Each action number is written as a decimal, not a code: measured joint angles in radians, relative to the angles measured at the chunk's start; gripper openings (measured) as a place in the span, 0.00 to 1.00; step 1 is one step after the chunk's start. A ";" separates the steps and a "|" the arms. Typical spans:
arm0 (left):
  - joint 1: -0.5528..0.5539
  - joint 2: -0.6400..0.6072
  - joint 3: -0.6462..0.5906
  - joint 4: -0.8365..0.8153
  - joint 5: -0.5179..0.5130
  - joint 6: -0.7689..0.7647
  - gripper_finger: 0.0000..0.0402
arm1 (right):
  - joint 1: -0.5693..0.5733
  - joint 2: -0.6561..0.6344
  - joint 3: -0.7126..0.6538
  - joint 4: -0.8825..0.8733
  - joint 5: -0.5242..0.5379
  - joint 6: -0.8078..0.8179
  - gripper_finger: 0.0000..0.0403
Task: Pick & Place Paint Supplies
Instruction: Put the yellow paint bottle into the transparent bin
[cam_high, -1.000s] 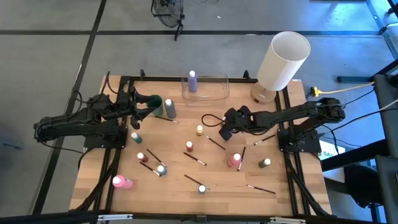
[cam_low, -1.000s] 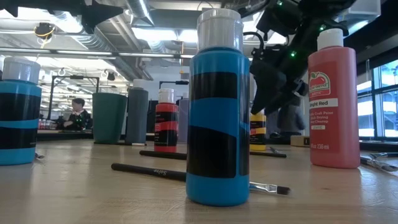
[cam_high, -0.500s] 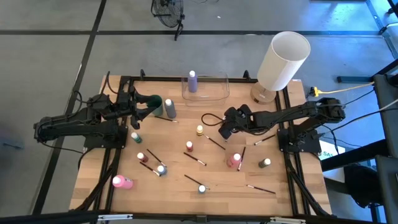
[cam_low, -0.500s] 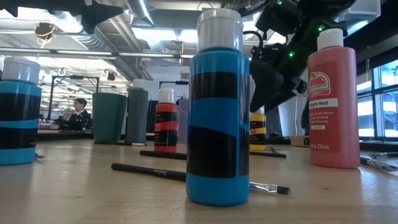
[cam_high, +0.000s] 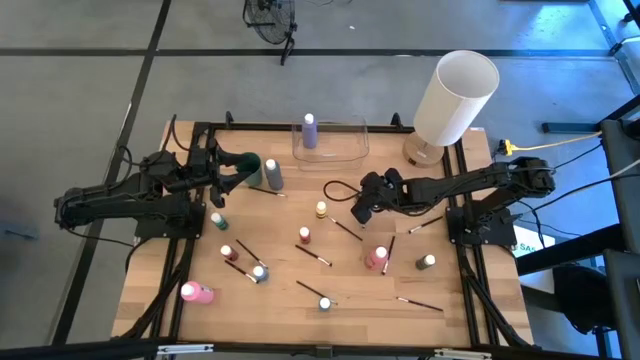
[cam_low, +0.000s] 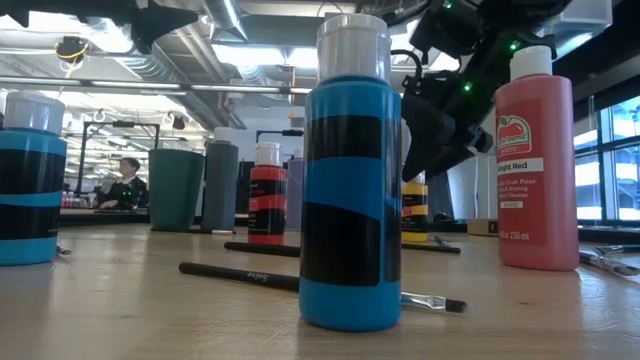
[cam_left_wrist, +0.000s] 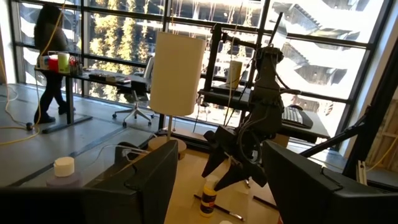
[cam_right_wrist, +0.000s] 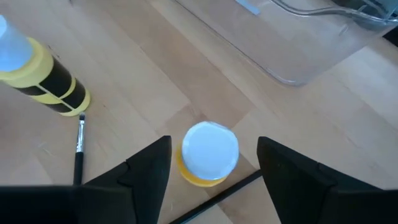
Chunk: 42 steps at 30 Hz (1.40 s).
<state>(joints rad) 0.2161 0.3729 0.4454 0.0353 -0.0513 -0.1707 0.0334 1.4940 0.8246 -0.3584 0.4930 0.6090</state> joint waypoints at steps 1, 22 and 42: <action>0.000 0.000 0.000 0.003 0.000 0.000 0.57 | 0.000 0.000 0.000 0.000 0.006 0.000 0.60; 0.000 0.000 0.000 -0.002 0.000 0.000 0.57 | -0.019 0.045 0.003 0.013 0.011 -0.015 0.57; 0.000 0.000 0.000 -0.002 0.000 0.000 0.57 | -0.022 0.046 0.000 0.014 0.004 -0.023 0.53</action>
<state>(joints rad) 0.2161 0.3725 0.4454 0.0329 -0.0513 -0.1707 0.0113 1.5398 0.8246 -0.3446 0.4965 0.5860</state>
